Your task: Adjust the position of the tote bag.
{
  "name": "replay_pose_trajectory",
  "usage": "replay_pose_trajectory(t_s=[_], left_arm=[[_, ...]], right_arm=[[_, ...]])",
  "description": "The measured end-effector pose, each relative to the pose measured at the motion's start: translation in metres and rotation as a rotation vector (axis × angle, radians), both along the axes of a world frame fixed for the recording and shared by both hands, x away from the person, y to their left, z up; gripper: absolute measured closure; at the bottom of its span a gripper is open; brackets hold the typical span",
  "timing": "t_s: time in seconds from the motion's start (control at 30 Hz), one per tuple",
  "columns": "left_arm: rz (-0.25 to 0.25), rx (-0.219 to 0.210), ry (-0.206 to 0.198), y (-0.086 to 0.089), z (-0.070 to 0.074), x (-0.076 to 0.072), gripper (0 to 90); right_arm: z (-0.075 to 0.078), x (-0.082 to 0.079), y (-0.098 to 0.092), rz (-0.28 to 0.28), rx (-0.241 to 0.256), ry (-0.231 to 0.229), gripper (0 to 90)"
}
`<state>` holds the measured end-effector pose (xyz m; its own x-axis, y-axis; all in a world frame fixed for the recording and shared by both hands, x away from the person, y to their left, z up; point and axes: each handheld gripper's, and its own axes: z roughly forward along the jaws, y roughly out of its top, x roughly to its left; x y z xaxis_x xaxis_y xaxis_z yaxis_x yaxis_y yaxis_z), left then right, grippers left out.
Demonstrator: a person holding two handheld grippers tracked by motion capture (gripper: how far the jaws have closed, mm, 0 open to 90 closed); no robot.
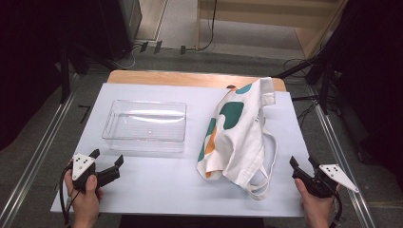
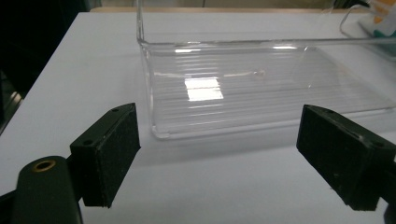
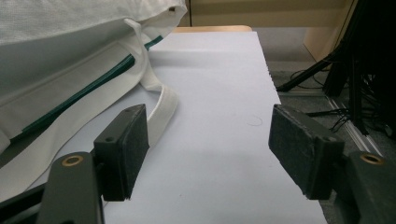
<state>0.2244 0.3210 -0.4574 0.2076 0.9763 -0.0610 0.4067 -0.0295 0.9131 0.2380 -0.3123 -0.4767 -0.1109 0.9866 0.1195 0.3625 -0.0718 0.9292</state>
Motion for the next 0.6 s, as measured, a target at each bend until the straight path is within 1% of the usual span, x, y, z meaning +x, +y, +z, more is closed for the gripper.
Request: replay_pose_trajectory(t_s=[0.03, 0.1, 0.13, 0.17, 0.23, 0.27, 0.33, 0.4, 0.53, 0.6], left_arm=[[-0.012, -0.015, -0.013, -0.001, 0.001, 0.0, 13.7], [-0.026, -0.032, -0.029, -0.005, 0.004, -0.001, 13.8], [-0.042, -0.029, -0.053, -0.008, 0.005, -0.002, 13.8], [-0.05, -0.025, -0.057, -0.012, 0.008, -0.003, 13.8], [-0.062, -0.033, -0.066, -0.021, 0.013, -0.004, 13.8], [-0.073, -0.039, -0.061, -0.026, 0.016, -0.005, 13.8], [-0.1, -0.037, -0.039, -0.038, 0.022, -0.005, 13.8], [-0.131, -0.044, -0.019, -0.049, 0.028, -0.004, 13.7], [-0.199, -0.042, 0.005, -0.076, 0.037, -0.002, 12.9], [-0.235, -0.043, 0.009, -0.091, 0.04, 0.001, 10.4]], right_arm=[[0.0, 0.0, 0.0, 0.001, 0.0, 0.0, 29.7], [0.001, 0.0, 0.0, -0.004, -0.007, -0.002, 29.8], [0.002, -0.001, 0.001, -0.005, -0.004, -0.002, 29.9], [0.002, -0.001, 0.001, -0.006, -0.01, -0.002, 30.1], [0.004, -0.003, 0.002, -0.011, -0.014, -0.007, 30.7], [0.005, -0.003, 0.002, -0.01, -0.017, -0.012, 30.9], [0.008, -0.004, 0.003, -0.01, -0.007, -0.019, 31.5], [0.011, -0.005, 0.005, -0.005, -0.008, -0.03, 32.1], [0.013, -0.008, 0.011, 0.014, -0.01, -0.036, 32.7], [0.015, -0.01, 0.013, 0.027, -0.01, -0.04, 32.8]])
